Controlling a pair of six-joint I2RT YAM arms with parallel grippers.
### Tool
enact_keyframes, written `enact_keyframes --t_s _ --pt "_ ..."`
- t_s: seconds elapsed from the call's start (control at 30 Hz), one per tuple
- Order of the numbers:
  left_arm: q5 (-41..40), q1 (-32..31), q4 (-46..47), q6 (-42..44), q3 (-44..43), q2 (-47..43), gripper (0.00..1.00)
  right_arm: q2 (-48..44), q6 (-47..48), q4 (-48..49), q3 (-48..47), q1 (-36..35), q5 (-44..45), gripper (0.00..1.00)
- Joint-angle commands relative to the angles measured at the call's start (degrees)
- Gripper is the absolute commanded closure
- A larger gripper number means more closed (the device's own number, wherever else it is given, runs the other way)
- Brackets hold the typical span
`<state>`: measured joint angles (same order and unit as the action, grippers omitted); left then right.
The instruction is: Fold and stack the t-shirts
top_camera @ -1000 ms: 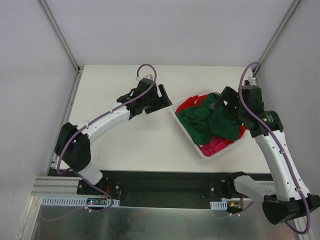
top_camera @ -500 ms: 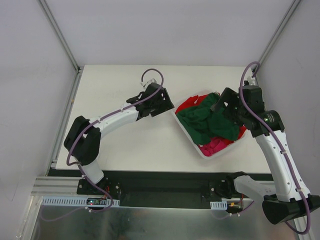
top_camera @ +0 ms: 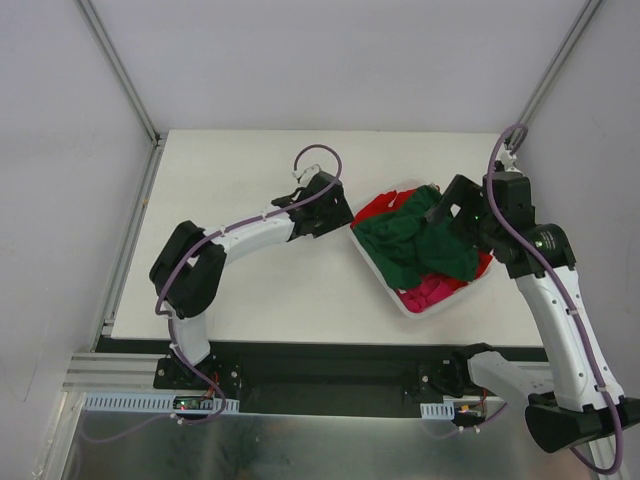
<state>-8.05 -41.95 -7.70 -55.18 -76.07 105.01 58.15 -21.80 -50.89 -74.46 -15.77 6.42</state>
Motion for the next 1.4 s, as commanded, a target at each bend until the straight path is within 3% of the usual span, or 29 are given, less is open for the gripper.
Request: enact_keyframes --t_s 0.0,0.53,0.6,0.73,0.9,1.1,1.23,1.37 --pt "-2.66 -0.15 1.02 -1.6 -2.59 1.07 0.37 -2.51 1.41 -1.66 -1.92 0.12 2.11 0.04" --pt "-6.89 -1.55 0.67 -5.2 -4.7 4.85 0.55 -0.93 6.42 -4.83 -5.35 0.13 5.63 0.04" --pt "-7.15 -1.73 0.67 -5.29 -4.96 5.29 0.62 -0.76 6.86 -5.0 -5.17 0.13 5.71 0.04" --pt "-7.76 -1.2 -0.81 -2.75 -6.36 5.82 1.0 -0.23 7.74 -6.41 -5.0 0.12 6.33 0.04" --pt "-14.96 0.46 -3.8 2.97 -0.94 -2.34 1.0 -0.58 8.44 -6.76 -4.21 0.04 6.24 0.04" --pt "-16.02 12.4 -5.3 -5.28 14.27 -14.82 1.0 1.17 9.15 -6.5 -4.82 0.13 4.31 0.04" --pt "-20.94 19.27 -7.23 -9.15 22.18 -23.34 1.0 2.4 9.59 -6.32 -5.44 0.13 3.61 0.04" --pt "-24.46 30.05 -10.48 -14.95 29.56 -32.21 1.0 3.55 8.97 -5.71 -5.44 0.04 2.38 0.04"
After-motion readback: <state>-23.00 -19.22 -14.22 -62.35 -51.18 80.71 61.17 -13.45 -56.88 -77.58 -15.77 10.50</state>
